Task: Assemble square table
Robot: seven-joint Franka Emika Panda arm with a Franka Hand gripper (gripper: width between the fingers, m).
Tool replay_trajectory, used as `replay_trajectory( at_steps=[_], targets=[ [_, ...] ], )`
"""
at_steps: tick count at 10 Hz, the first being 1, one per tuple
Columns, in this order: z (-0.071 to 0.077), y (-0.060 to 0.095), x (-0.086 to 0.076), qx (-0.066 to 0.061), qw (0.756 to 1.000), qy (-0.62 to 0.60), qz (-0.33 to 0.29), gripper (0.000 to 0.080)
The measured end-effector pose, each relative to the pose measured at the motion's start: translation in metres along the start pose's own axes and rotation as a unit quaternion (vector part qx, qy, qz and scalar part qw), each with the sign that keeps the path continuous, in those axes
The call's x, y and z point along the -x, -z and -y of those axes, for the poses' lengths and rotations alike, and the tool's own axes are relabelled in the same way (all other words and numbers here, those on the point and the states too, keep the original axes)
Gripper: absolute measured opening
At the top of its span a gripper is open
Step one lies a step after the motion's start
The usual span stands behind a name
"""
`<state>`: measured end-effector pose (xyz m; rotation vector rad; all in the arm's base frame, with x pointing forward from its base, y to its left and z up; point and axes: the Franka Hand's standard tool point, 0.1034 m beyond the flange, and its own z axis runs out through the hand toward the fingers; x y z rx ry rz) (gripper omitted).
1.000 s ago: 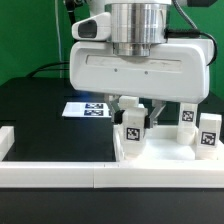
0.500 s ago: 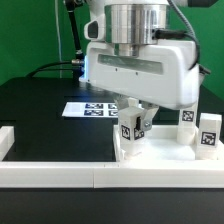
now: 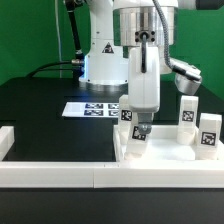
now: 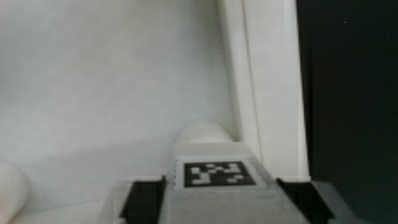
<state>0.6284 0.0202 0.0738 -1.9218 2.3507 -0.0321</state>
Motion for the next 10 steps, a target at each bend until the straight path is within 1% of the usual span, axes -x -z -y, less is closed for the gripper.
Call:
replay_trajectory(
  at_steps=[1,2,3,4,5,6,7,10],
  targets=[
    [0.0000,0.0001,-0.0003,0.000,1.000,-0.002,0.000,0.0288],
    [-0.0002,-0.0002,-0.0004,0.001,1.000,0.024,0.000,0.0377],
    [-0.0037,-0.0008,-0.0022,0.012,0.996,0.090,-0.002,0.0377],
    [-0.0048,0.0002,-0.0046,0.020,0.984,0.176,-0.005,0.0569],
    [-0.0038,0.0017,-0.0065,0.021,0.961,0.277,-0.009,0.0569],
    [-0.0046,0.0014,-0.0070,0.022,0.949,0.315,-0.008,0.0636],
    [-0.0047,0.0011,-0.0075,0.023,0.941,0.339,-0.009,0.0647],
    [-0.0039,0.0015,-0.0084,0.024,0.903,0.429,-0.008,0.0649]
  ],
)
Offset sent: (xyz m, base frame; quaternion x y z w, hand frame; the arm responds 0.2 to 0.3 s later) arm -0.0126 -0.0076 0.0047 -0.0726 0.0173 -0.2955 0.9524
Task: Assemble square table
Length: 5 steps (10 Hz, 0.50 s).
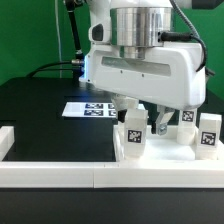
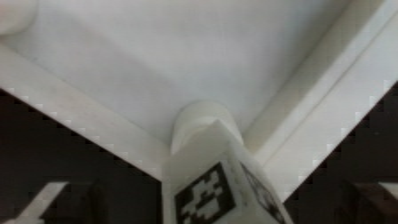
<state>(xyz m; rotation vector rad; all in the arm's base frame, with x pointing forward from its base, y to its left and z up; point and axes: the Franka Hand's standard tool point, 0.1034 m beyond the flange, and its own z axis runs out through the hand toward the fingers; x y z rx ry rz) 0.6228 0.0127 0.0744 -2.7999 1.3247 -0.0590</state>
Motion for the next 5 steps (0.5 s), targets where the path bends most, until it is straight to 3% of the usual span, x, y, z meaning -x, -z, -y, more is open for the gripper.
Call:
replay_trajectory(
  at_steps=[2,3,5],
  targets=[
    [0.0057,0.0050,-0.0037,0.021,0.986,0.164,-0.023,0.0649],
    [0.0076,0.0045,-0.0037,0.023,0.972,0.233,-0.030,0.0649],
    [0.0064,0.0046,-0.0053,0.023,0.971,0.238,-0.030,0.0649]
  ],
)
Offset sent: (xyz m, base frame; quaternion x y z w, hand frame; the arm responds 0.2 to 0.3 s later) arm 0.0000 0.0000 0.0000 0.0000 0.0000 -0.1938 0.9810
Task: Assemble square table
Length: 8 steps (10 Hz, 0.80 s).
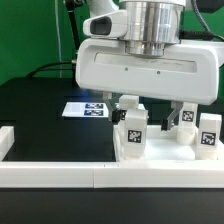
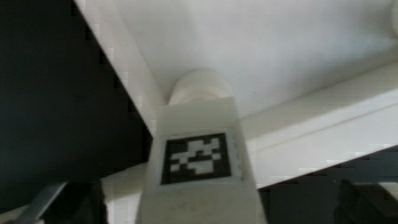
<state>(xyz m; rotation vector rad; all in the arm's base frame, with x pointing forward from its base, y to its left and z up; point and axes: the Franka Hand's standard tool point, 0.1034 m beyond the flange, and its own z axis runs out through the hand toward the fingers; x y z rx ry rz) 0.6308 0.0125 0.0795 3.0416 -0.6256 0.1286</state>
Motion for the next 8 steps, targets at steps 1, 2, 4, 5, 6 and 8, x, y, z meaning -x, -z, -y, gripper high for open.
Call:
replay_trajectory(
  at_steps=[1,2,4,5,6,8],
  targets=[
    [0.0001,-0.0001,0.0001,0.000,1.000,-0.007,0.000,0.0528],
    [0.0000,-0.0001,0.0000,0.000,1.000,-0.008,0.000,0.0359],
    [-0.0020,-0.0008,-0.0002,0.001,0.996,-0.088,0.001,0.0290],
    [-0.0025,-0.0009,-0.0003,0.001,0.993,-0.119,0.001,0.0290],
    [-0.0037,-0.0015,0.0000,0.001,0.985,-0.172,-0.002,0.0290],
    [-0.0041,-0.0020,0.0040,0.000,0.948,-0.317,-0.012,0.0290]
  ],
)
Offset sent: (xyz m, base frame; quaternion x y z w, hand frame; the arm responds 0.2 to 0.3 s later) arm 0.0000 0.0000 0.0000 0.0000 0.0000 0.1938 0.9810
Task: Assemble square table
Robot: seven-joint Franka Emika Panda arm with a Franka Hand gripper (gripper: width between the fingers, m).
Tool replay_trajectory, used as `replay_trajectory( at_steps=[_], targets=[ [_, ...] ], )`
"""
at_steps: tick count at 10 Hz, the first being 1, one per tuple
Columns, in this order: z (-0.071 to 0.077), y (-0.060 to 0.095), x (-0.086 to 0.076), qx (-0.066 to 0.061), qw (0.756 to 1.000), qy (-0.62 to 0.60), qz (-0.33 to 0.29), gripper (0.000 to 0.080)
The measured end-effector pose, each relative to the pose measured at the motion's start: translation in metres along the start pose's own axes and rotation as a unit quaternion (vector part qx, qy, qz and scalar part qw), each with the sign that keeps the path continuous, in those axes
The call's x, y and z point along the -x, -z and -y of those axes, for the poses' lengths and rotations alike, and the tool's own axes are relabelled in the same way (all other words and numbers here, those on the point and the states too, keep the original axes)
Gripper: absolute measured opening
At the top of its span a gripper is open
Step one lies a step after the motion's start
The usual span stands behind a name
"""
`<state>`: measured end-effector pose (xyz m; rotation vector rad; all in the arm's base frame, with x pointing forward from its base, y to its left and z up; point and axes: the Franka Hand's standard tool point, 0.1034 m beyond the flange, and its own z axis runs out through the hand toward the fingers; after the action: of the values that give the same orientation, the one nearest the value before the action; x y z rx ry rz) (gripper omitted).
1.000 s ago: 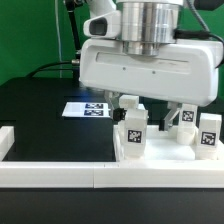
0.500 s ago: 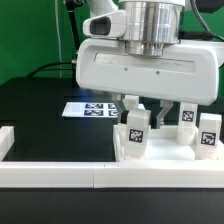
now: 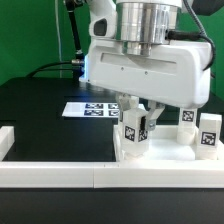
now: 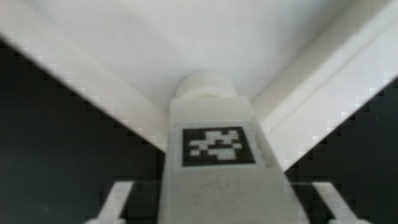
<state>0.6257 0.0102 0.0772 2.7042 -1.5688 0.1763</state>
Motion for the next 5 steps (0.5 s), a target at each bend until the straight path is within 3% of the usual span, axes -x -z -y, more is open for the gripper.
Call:
replay_trajectory(
  at_steps=[2,5],
  targets=[
    [-0.0060,-0.0004,-0.0018,-0.041,0.980,-0.193,0.021,0.0290],
    [-0.0073,-0.0007,-0.0022,-0.043,0.955,-0.291,0.044,0.0290]
  ],
)
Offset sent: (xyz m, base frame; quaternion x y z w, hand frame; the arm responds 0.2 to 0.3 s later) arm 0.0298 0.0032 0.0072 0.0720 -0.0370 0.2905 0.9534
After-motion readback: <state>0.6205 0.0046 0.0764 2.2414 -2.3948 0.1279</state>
